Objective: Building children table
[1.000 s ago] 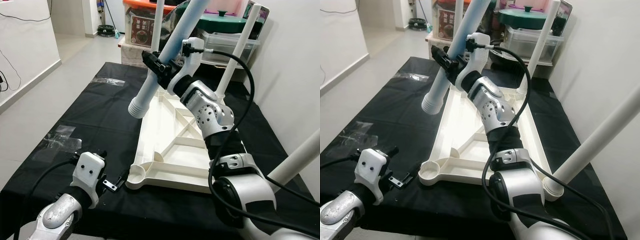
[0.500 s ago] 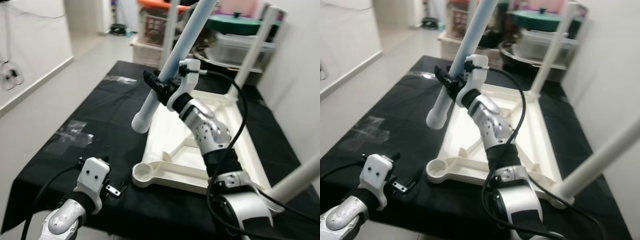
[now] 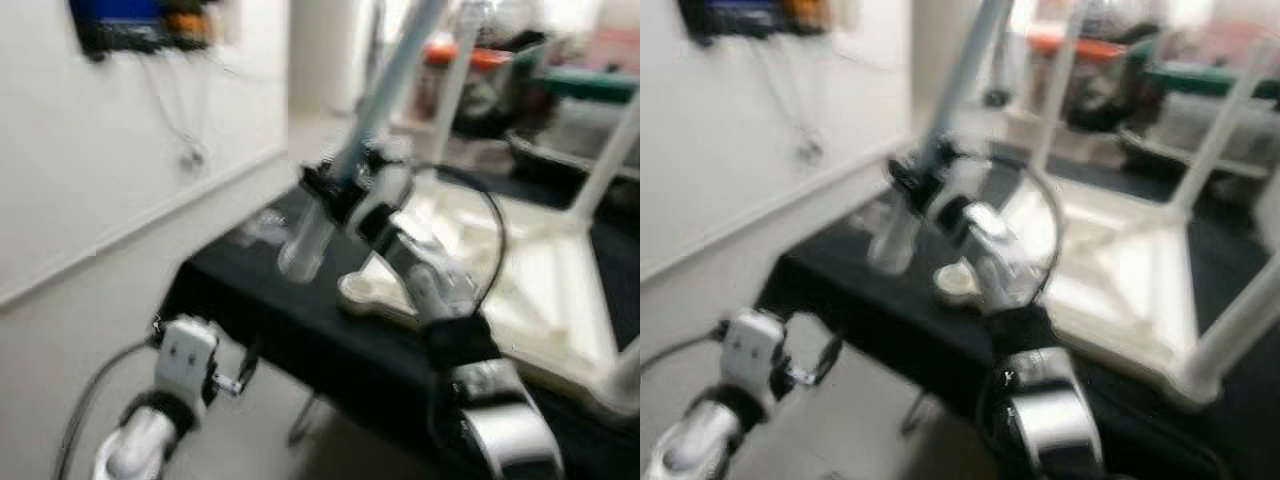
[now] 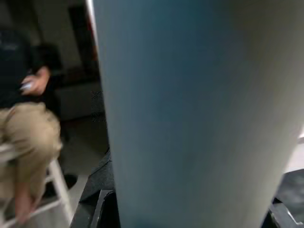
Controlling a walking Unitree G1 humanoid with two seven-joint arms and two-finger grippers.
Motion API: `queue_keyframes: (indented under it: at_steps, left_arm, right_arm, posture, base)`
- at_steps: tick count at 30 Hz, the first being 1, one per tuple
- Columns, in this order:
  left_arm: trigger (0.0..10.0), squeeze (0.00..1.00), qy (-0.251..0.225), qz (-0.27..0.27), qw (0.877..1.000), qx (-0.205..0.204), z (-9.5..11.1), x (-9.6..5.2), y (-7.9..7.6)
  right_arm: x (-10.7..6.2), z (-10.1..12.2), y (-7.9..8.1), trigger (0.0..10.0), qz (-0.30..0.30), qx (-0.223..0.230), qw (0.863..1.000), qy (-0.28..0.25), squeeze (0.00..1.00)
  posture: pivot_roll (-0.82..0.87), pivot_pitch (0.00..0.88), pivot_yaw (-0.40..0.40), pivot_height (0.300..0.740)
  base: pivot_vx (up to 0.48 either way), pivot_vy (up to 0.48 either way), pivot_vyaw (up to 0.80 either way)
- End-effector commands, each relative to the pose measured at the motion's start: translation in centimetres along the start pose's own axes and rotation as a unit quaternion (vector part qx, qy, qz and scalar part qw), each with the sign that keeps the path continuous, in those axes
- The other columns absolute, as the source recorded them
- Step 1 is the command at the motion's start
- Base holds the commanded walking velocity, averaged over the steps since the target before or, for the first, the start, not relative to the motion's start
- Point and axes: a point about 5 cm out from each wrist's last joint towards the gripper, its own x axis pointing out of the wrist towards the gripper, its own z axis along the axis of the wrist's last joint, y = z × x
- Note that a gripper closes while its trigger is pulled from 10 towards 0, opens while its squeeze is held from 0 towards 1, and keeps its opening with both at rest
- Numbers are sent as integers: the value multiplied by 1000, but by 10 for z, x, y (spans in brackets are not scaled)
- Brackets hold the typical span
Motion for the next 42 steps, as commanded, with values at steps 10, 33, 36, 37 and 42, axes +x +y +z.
queue_keyframes:
  at_steps: [10, 33, 36, 37, 42]
  left_arm:
    - [10000, 0, -7, 70, 998, -9, 2, 5, 16]
    - [10000, 0, -68, 46, 996, -36, 19, 14, 11]
    - [10000, 0, -70, 43, 996, -36, 19, 15, 10]
    - [10000, 0, -70, 43, 996, -36, 19, 15, 10]
    - [10000, 0, -76, 39, 996, -36, 20, 15, 9]
  right_arm:
    - [-16, 1, -18, 0, -34, -15, 999, 11, 0]
    - [-28, -13, -18, 0, -82, -18, 996, -1, 0]
    - [-27, -12, -17, 0, -85, -20, 996, -5, 0]
    - [-27, -12, -17, 0, -85, -20, 996, -5, 0]
    - [-23, -7, -16, 0, -87, -25, 996, -17, 0]
  posture:
    - [85, 0, -118, 740]
    - [78, 0, -101, 740]
    - [82, 0, -103, 740]
    - [82, 0, -103, 740]
    - [86, 0, -106, 740]
  base:
    - [0, 0, 0]
    - [156, 0, 0]
    - [339, 0, 0]
    - [341, 0, 0]
    - [254, 0, 0]
